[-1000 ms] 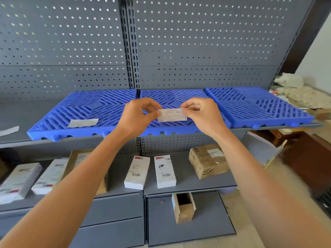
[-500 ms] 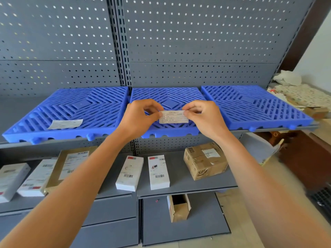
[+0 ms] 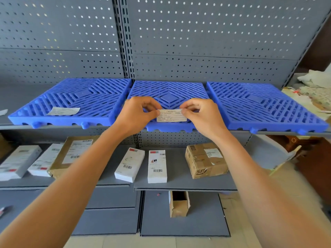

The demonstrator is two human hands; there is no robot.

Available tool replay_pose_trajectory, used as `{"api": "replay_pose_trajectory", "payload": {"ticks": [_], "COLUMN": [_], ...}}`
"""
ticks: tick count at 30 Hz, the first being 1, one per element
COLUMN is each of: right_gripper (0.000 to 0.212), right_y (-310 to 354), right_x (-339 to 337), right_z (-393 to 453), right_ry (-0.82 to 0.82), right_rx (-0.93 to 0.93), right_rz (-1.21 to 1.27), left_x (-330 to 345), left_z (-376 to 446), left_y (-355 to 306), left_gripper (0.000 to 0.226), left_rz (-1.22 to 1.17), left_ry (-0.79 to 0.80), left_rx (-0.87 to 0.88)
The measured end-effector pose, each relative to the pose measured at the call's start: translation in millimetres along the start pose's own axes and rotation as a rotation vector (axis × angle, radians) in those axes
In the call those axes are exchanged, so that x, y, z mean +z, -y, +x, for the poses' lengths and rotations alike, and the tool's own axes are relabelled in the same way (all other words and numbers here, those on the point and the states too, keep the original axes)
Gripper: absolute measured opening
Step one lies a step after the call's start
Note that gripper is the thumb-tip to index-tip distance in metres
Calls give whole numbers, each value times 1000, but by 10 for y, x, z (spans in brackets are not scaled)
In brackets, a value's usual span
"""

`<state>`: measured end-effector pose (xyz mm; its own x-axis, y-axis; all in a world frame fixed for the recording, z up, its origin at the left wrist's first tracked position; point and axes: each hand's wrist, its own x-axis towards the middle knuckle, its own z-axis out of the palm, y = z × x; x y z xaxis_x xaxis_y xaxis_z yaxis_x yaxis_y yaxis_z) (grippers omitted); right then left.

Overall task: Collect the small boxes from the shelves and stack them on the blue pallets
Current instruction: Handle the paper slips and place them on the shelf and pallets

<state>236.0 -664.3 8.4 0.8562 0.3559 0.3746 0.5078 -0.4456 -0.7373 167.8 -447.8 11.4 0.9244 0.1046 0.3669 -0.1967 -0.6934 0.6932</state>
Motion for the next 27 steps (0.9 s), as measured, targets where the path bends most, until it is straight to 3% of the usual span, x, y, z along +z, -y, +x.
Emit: {"api": "replay_pose_trajectory", "payload": {"ticks": [13, 27], "right_gripper": [11, 15], "right_y": [-125, -87], "right_x": [54, 54], "right_z": [-33, -32], "right_ry": [-7, 17], "right_rx": [-116, -134], "right_rz": [-137, -194], "left_x": [107, 97], "left_z": [-30, -12], "left_y": [38, 77], "left_gripper": [17, 8], "left_rz": [51, 129], "left_ry": [-43, -28], "left_rx": [-20, 37]}}
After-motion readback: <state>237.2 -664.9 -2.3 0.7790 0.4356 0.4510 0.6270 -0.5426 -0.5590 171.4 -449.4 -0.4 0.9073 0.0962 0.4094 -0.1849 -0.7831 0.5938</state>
